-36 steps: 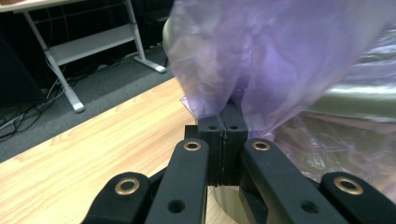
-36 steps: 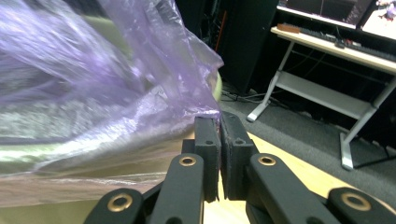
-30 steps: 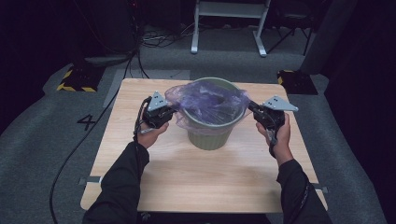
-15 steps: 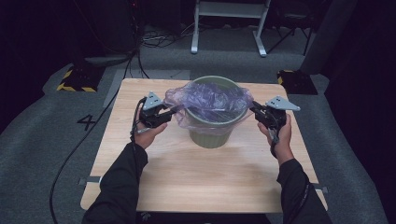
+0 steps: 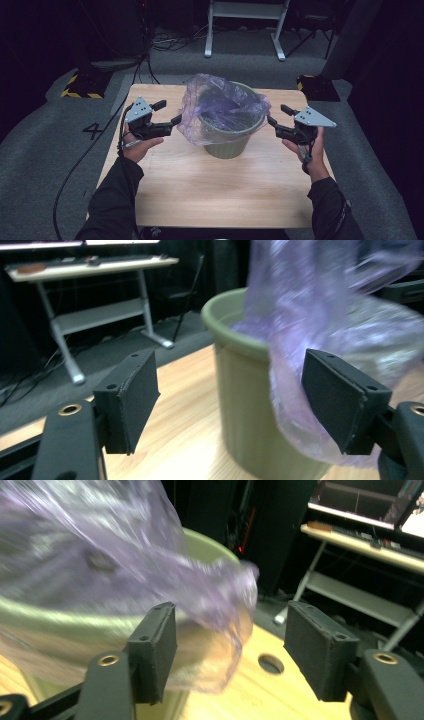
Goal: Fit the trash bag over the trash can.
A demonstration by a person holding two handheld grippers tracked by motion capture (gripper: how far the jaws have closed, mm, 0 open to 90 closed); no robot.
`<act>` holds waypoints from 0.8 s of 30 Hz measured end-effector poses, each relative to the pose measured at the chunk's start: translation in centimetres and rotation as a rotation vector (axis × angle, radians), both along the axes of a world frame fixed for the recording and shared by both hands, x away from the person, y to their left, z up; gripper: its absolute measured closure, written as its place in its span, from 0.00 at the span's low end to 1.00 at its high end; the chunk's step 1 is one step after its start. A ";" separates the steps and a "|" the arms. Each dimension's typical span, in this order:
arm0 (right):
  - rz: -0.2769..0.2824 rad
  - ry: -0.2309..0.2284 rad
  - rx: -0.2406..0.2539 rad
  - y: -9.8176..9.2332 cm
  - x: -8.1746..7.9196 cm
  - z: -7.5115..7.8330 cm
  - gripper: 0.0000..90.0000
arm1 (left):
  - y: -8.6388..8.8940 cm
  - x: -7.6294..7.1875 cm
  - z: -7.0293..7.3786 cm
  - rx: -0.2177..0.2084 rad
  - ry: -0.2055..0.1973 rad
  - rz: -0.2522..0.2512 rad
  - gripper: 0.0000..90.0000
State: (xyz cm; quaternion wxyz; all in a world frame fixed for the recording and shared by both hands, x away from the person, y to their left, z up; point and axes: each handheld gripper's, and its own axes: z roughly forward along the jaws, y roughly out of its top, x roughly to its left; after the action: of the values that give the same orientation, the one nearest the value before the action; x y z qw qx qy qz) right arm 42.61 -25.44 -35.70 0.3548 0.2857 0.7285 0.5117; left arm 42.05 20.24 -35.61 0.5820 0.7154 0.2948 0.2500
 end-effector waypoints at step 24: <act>-0.046 0.034 0.096 0.5 4.3 1.8 0.97 | -3.8 5.5 3.0 0.057 0.019 -0.026 0.90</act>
State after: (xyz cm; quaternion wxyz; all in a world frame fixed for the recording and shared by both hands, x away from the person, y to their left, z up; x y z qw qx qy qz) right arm 46.91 -24.93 -33.91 0.3399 0.3276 0.7024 0.5327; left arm 47.51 16.40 -32.61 0.5619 0.7376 0.2838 0.2442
